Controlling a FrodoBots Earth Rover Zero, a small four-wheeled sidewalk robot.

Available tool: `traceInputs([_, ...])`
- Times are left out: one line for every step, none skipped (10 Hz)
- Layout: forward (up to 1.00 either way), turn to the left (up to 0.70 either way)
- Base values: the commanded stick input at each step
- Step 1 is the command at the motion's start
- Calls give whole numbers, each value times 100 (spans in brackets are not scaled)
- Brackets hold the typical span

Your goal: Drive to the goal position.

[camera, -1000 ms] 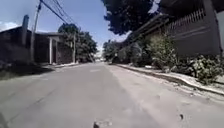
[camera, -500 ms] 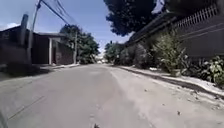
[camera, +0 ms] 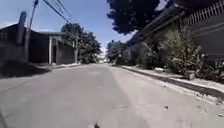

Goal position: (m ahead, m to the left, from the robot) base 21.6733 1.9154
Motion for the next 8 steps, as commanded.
traceInputs([100, 0])
traceInputs([100, 0])
traceInputs([100, 0])
traceInputs([100, 0])
traceInputs([100, 0])
traceInputs([100, 0])
traceInputs([100, 0])
traceInputs([100, 0])
